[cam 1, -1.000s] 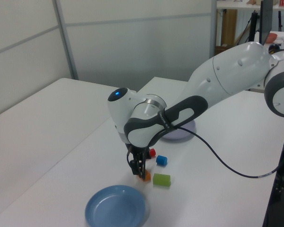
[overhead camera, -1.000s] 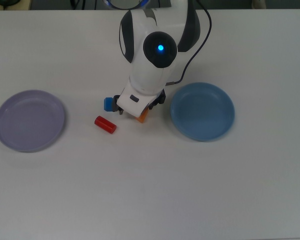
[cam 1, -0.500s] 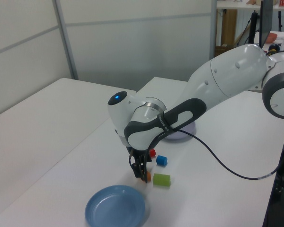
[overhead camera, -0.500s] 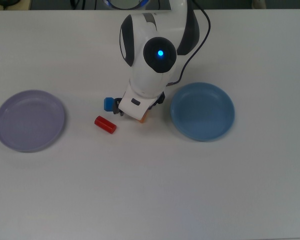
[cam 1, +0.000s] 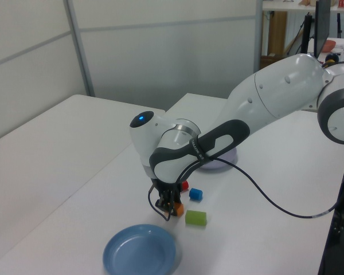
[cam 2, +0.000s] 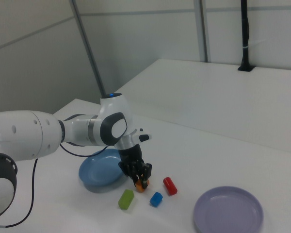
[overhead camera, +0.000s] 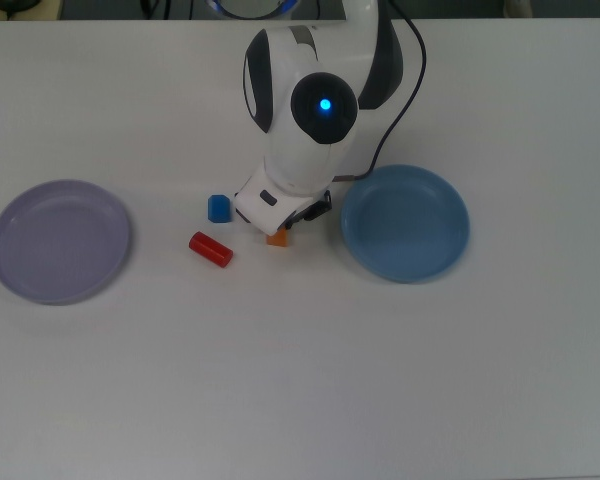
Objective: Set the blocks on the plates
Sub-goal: 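Carry the orange block over the light blue plate and release it, then move the gripper to the green block and grasp it, then carry the green block onto the light blue plate and release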
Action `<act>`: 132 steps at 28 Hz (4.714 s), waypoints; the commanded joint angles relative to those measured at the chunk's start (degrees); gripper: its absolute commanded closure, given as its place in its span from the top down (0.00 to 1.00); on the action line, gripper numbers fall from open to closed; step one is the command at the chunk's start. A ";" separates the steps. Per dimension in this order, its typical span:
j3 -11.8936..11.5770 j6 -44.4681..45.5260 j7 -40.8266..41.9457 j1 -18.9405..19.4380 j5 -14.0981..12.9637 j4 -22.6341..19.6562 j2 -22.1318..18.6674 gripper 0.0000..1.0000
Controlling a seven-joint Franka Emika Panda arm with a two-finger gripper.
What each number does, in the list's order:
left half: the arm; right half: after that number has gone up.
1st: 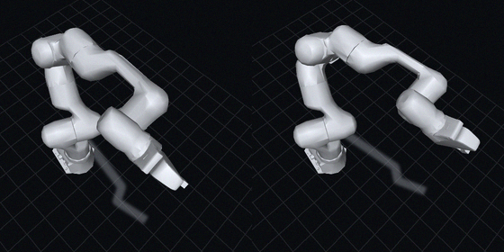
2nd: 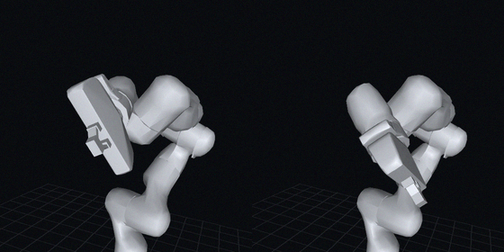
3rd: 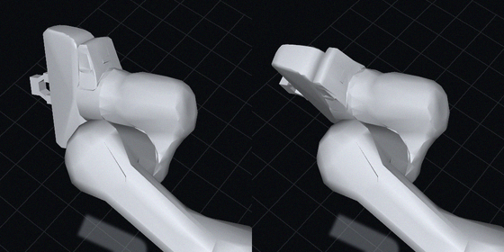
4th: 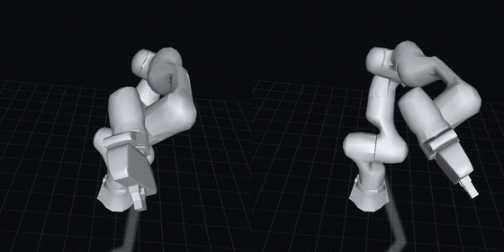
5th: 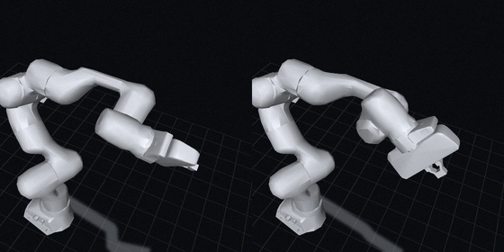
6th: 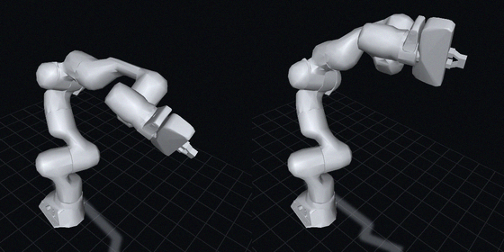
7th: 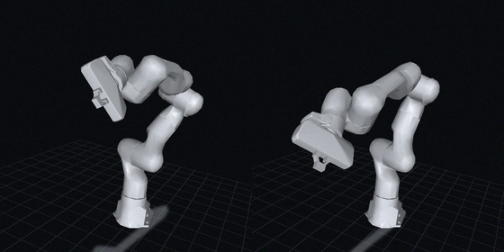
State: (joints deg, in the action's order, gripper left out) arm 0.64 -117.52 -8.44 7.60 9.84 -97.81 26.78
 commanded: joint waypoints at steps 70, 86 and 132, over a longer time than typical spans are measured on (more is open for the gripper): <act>7.27 21.21 24.00 -9.97 -5.01 1.66 -6.48 1.00; 7.53 12.58 21.54 -7.87 -1.76 -3.87 -5.07 0.74; 9.73 3.98 2.92 8.48 2.99 5.69 -0.33 0.24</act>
State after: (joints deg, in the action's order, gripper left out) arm 10.89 -110.46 -0.33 13.16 11.67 -96.59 21.29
